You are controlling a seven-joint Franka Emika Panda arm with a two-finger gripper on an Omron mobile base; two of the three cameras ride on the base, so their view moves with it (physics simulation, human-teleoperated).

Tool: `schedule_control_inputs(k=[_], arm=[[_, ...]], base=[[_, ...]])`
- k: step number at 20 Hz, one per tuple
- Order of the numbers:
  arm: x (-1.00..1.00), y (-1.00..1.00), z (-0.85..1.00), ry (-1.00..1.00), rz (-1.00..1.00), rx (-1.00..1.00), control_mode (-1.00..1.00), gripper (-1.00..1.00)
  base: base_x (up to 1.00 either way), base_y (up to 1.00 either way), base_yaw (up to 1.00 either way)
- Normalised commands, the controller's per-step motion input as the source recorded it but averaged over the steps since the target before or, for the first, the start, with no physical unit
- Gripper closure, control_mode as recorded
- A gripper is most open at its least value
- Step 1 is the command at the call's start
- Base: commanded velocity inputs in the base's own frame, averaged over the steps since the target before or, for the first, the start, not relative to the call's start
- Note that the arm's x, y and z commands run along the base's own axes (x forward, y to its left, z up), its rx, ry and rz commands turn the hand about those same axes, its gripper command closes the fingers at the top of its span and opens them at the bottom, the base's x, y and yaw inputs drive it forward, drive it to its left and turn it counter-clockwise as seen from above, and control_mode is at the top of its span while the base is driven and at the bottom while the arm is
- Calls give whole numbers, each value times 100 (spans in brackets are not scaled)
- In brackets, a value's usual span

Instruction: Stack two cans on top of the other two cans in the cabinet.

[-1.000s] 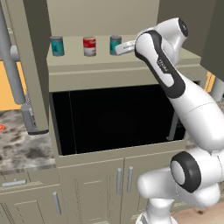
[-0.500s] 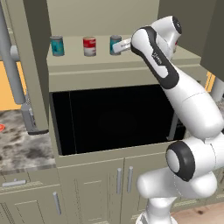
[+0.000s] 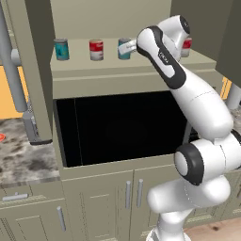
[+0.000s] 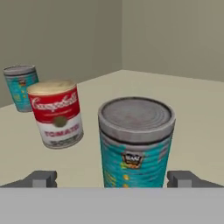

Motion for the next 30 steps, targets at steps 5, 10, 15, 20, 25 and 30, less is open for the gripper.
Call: schedule_control_inputs(k=[5, 10, 15, 20, 25, 30], arm=[[25, 0, 0, 0, 0, 0, -100, -100], [18, 0, -4, 0, 0, 0, -100, -100], [12, 2, -5, 0, 0, 0, -100, -100], [9, 7, -6, 0, 0, 0, -100, 100], [8, 8, -8, 0, 0, 0, -100, 100], [-12, -5, 9, -2, -1, -1, -100, 100]], base=[[0, 0, 0], [0, 0, 0], [0, 0, 0], [0, 0, 0], [0, 0, 0], [0, 0, 0]])
